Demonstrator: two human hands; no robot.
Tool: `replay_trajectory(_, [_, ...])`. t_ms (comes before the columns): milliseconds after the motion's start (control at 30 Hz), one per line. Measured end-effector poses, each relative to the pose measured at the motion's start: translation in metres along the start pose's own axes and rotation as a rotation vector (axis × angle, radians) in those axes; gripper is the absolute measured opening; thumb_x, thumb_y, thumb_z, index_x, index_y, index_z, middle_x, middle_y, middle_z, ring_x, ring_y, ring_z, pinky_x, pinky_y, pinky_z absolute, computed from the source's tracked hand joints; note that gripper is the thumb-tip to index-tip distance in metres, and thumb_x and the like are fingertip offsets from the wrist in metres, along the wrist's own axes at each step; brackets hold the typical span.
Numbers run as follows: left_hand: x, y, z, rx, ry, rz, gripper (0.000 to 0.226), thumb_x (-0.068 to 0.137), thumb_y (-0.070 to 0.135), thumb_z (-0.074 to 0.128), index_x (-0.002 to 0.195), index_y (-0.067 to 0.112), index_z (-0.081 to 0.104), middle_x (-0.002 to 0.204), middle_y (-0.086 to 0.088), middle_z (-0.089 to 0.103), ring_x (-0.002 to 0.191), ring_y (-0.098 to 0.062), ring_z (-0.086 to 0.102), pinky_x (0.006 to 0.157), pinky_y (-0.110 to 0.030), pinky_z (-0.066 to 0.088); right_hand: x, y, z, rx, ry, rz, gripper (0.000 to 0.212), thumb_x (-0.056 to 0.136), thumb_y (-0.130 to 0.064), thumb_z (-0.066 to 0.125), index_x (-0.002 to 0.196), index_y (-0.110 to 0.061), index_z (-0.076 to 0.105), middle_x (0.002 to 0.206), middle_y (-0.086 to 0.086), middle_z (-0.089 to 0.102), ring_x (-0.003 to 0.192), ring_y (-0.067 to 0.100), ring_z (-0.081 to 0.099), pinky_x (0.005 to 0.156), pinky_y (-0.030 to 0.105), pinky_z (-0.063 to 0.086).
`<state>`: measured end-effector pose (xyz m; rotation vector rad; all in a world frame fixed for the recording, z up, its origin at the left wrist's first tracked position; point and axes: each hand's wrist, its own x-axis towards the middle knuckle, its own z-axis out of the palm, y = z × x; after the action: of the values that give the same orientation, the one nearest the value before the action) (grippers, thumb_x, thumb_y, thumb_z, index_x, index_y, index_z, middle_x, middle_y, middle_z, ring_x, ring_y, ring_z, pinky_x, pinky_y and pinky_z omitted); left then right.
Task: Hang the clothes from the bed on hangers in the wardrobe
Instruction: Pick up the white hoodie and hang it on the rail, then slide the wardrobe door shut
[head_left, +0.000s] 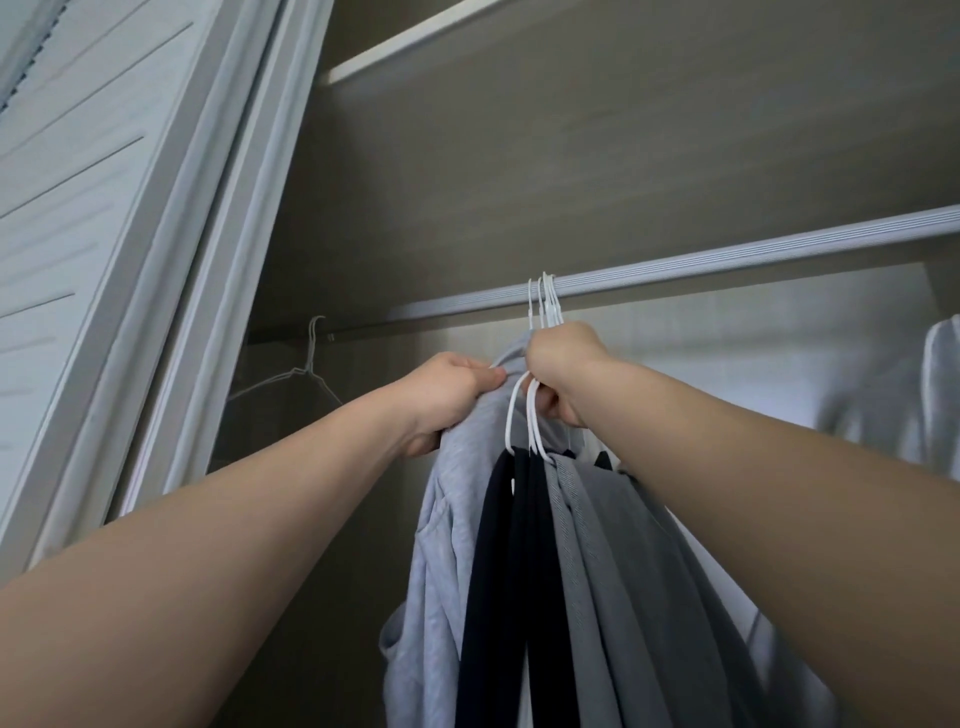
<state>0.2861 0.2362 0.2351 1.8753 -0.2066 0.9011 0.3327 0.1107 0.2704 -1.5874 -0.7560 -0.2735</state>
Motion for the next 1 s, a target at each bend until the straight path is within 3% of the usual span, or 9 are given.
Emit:
replay_trajectory(200, [0.001,0.004,-0.005,0.181,0.033,-0.036,0.029,0.1,0.018,0.057,0.108,-0.008,0.069,0.104,-0.025,0.072,0.088,-0.034,0.07,0.088,-0.047,0.057,-0.008,0.006,-0.006,-0.108,0.0,0.024,0.022,0.096,-0.03,0.046,0.093,-0.01,0.053,0.062,0.004,0.049,0.035,0.013,0.042,0.036,0.016,0.037])
replay_trajectory(300, [-0.002,0.012,-0.007,0.298,0.021,-0.062,0.034,0.099,0.025,0.057,0.111,-0.005,0.068,0.109,-0.028,0.069,0.081,-0.03,0.065,0.08,-0.046,0.056,-0.008,0.009,-0.011,-0.134,-0.006,0.034,0.04,0.096,-0.049,0.048,0.099,-0.009,0.053,0.077,0.006,0.054,0.044,0.016,0.05,0.039,0.018,0.042])
replay_trajectory(367, [-0.005,0.017,-0.009,0.375,0.043,-0.067,0.035,0.1,0.027,0.057,0.11,-0.004,0.069,0.106,-0.026,0.071,0.078,-0.028,0.064,0.075,-0.042,0.055,-0.007,0.011,-0.011,-0.139,-0.011,0.013,0.055,0.092,-0.06,0.047,0.115,-0.009,0.051,0.094,0.009,0.058,0.065,0.022,0.061,0.046,0.025,0.05])
replay_trajectory(433, [-0.007,0.022,-0.012,0.448,0.085,-0.061,0.034,0.099,0.025,0.057,0.109,-0.006,0.068,0.096,-0.023,0.073,0.075,-0.025,0.062,0.069,-0.036,0.054,-0.003,0.015,-0.009,-0.218,0.013,-0.075,0.07,0.09,-0.066,0.043,0.137,-0.014,0.039,0.123,0.011,0.053,0.103,0.032,0.06,0.071,0.041,0.057])
replay_trajectory(533, [-0.012,0.027,-0.019,0.53,0.144,-0.027,0.032,0.097,0.019,0.056,0.103,-0.01,0.067,0.086,-0.015,0.065,0.077,-0.021,0.057,0.07,-0.035,0.049,0.0,0.019,-0.008,-0.458,0.079,-0.233,0.073,0.094,-0.066,0.033,0.149,-0.018,0.03,0.149,0.015,0.035,0.135,0.037,0.036,0.111,0.045,0.032])
replay_trajectory(700, [-0.037,0.056,-0.032,0.972,0.356,0.236,0.03,0.101,0.022,0.044,0.112,0.014,0.07,0.112,-0.007,0.066,0.102,-0.027,0.061,0.088,-0.034,0.049,-0.01,0.011,-0.016,-0.52,0.183,-0.548,0.055,0.098,-0.055,0.031,0.146,-0.028,0.036,0.156,-0.001,0.027,0.142,0.026,0.022,0.113,0.047,0.022])
replay_trajectory(800, [-0.065,0.081,-0.045,1.223,0.459,0.54,0.028,0.098,0.024,0.045,0.114,0.021,0.067,0.116,-0.006,0.06,0.11,-0.031,0.054,0.093,-0.046,0.048,-0.029,-0.004,-0.019,-0.407,0.289,-0.777,0.047,0.1,-0.042,0.038,0.145,-0.026,0.038,0.152,-0.004,0.034,0.141,0.021,0.025,0.111,0.045,0.023])
replay_trajectory(900, [-0.097,0.105,-0.069,1.308,0.579,0.766,0.026,0.094,0.027,0.045,0.109,0.021,0.066,0.114,-0.003,0.06,0.111,-0.027,0.051,0.092,-0.046,0.045,-0.058,-0.019,-0.015,-0.425,0.324,-0.95,0.048,0.097,-0.035,0.043,0.143,-0.025,0.039,0.147,-0.003,0.04,0.138,0.02,0.03,0.11,0.046,0.024])
replay_trajectory(1000, [-0.128,0.118,-0.108,1.261,0.791,0.772,0.026,0.096,0.031,0.045,0.112,0.021,0.062,0.125,-0.001,0.057,0.123,-0.022,0.045,0.101,-0.041,0.039,-0.095,-0.038,0.003,-0.505,0.293,-1.128,0.05,0.092,-0.035,0.043,0.141,-0.024,0.041,0.144,-0.004,0.043,0.138,0.019,0.031,0.111,0.044,0.024])
